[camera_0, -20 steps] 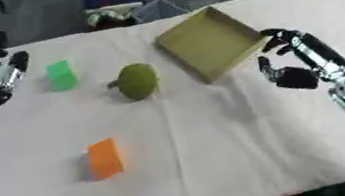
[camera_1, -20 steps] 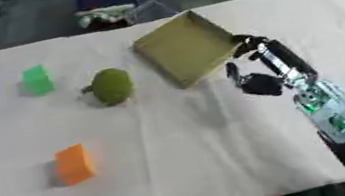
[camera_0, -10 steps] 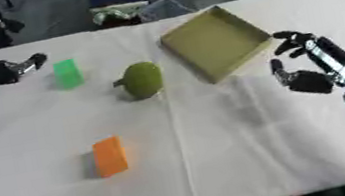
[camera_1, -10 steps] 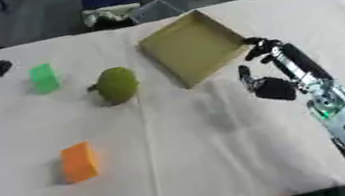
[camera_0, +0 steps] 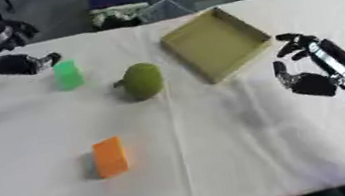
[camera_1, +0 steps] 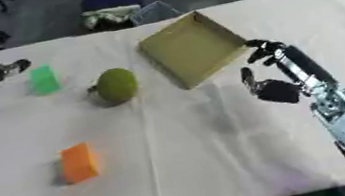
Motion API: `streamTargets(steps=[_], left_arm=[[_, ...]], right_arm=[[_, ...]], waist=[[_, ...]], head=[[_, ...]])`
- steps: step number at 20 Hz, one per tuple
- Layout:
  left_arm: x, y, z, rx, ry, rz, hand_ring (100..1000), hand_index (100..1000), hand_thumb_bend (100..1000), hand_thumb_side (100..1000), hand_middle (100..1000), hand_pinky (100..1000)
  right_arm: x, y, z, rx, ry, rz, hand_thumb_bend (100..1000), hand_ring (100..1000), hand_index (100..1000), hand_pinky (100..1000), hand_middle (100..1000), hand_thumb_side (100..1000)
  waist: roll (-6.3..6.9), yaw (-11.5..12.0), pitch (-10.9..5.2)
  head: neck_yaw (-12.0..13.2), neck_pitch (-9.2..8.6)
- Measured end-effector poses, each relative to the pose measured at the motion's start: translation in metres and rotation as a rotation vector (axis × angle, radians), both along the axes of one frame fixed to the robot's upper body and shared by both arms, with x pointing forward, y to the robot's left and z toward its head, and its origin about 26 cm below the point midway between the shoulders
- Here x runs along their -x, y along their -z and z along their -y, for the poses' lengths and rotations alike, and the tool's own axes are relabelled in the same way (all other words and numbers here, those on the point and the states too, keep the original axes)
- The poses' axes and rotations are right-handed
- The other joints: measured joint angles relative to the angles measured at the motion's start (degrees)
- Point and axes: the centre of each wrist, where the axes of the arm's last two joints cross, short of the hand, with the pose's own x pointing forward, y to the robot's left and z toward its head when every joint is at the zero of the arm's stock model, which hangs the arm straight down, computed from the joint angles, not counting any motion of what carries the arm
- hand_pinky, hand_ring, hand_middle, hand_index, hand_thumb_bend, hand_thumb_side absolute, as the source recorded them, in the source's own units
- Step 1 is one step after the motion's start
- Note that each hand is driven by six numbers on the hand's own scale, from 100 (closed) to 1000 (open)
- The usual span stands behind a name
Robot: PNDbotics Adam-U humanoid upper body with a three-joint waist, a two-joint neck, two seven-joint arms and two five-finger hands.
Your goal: Pick up objects on the table and place them in the box.
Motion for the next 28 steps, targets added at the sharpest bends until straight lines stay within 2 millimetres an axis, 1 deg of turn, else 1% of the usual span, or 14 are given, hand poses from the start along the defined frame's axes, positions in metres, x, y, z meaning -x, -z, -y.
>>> streamTargets(steps=[1,3,4,7,10,14,19,23,26,27,28], left_arm=[[-0.003,0.004,0.000,-0.003,-0.016,-0.001,750,865,465,533,759,737],[-0.008,0.011,-0.001,-0.013,-0.044,0.000,753,866,467,531,764,740],[-0.010,0.015,-0.002,-0.020,-0.056,0.002,760,869,453,511,773,742],[-0.014,0.027,-0.008,-0.043,-0.097,0.003,758,869,441,497,772,740],[-0.016,0.042,-0.017,-0.070,-0.133,0.000,758,872,416,476,773,740],[-0.016,0.059,-0.029,-0.102,-0.174,0.000,763,872,414,481,781,741],[-0.016,0.078,-0.035,-0.140,-0.185,0.016,760,867,393,473,775,737],[-0.015,0.085,-0.035,-0.150,-0.177,0.033,755,861,362,458,767,733],[-0.015,0.088,-0.036,-0.136,-0.173,0.036,741,843,317,442,744,727],[-0.015,0.088,-0.036,-0.130,-0.171,0.035,726,825,291,428,722,722],[-0.015,0.088,-0.036,-0.124,-0.170,0.035,697,785,249,402,673,709]], right_arm=[[0.000,0.000,-0.001,-0.003,-0.003,-0.001,100,817,929,758,661,422],[0.000,0.001,-0.002,-0.002,-0.011,-0.003,100,817,929,757,661,422],[0.000,0.001,-0.003,-0.002,-0.012,-0.004,100,817,928,757,660,425],[0.000,0.000,-0.004,-0.005,-0.018,-0.004,100,817,928,757,658,426],[-0.001,-0.001,-0.008,-0.012,-0.030,-0.002,100,817,928,756,655,428],[-0.001,-0.001,-0.009,-0.016,-0.033,0.000,100,817,928,756,654,427],[-0.002,-0.005,-0.013,-0.028,-0.042,0.008,100,817,928,756,653,426],[-0.003,-0.006,-0.014,-0.028,-0.046,0.011,100,817,927,756,652,426],[-0.003,-0.008,-0.015,-0.030,-0.047,0.014,100,817,927,756,652,427],[-0.003,-0.008,-0.015,-0.031,-0.048,0.014,100,817,927,756,652,427],[-0.003,-0.008,-0.015,-0.031,-0.048,0.013,100,818,927,756,652,428]], waist=[[0.02,-0.17,0.01],[0.08,-0.53,0.05],[0.12,-0.73,0.07],[0.19,-1.53,0.21],[0.20,-2.32,0.49],[0.16,-3.36,0.87],[0.00,-3.97,1.28],[-0.26,-4.34,1.70],[-0.28,-4.37,1.85],[-0.31,-4.39,1.85],[-0.33,-4.42,1.85]], head=[[0.45,0.00],[1.33,0.00],[1.70,0.00],[2.65,0.00],[3.34,0.00],[4.19,0.00],[4.72,-0.01],[4.97,-0.02],[5.10,-0.02],[5.11,-0.02],[5.12,-0.02]])
